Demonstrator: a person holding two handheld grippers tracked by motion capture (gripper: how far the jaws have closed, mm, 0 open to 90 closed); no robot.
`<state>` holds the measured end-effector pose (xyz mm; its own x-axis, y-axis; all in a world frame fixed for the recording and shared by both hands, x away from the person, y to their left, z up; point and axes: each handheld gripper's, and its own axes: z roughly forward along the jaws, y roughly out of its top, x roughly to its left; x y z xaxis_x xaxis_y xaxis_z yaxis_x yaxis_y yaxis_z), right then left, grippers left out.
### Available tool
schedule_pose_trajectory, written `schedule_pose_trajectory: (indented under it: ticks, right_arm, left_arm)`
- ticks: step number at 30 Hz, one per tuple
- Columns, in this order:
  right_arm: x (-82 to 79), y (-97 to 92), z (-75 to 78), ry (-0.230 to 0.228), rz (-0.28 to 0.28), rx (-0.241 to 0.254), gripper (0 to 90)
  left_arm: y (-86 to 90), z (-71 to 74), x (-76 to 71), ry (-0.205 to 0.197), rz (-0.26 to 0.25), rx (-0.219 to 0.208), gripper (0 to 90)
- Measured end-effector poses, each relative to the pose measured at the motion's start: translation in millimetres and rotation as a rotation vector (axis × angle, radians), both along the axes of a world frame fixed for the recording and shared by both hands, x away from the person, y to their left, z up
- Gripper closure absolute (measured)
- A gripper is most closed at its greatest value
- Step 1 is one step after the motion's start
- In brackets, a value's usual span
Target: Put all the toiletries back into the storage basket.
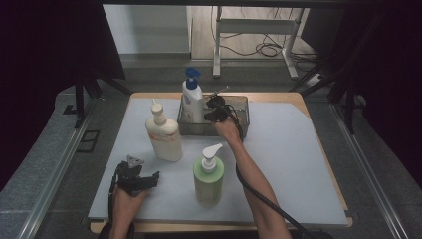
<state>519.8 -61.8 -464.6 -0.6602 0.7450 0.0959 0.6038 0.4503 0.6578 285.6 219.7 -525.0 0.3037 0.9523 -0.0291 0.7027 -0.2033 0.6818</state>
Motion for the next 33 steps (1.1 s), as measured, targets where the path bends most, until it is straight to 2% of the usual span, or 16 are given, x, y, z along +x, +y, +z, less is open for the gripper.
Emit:
schedule_pose_trajectory:
  ticks: [11, 15, 24, 33]
  right_arm:
    - [-0.1, 10.7, -0.8, 0.005, 0.014, 0.0, 89.4]
    - [-0.1, 15.3, -1.0, -0.002, 0.014, -0.019, 89.3]
    - [-3.0, 14.5, -1.6, -0.001, 0.015, -0.02, 89.3]
    - [-9.0, 12.2, 3.2, -0.009, 0.04, -0.025, 89.4]
  left_arm:
    - [0.0, 0.0, 0.0, 0.0, 0.0, 0.0, 12.5]
    - [0.0, 0.0, 0.0, 0.0, 0.0, 0.0, 12.5]
    - [0.0, 0.0, 0.0, 0.0, 0.0, 0.0, 12.5]
    - [0.0, 0.0, 0.1, 0.0, -0.001, 0.002, 12.5]
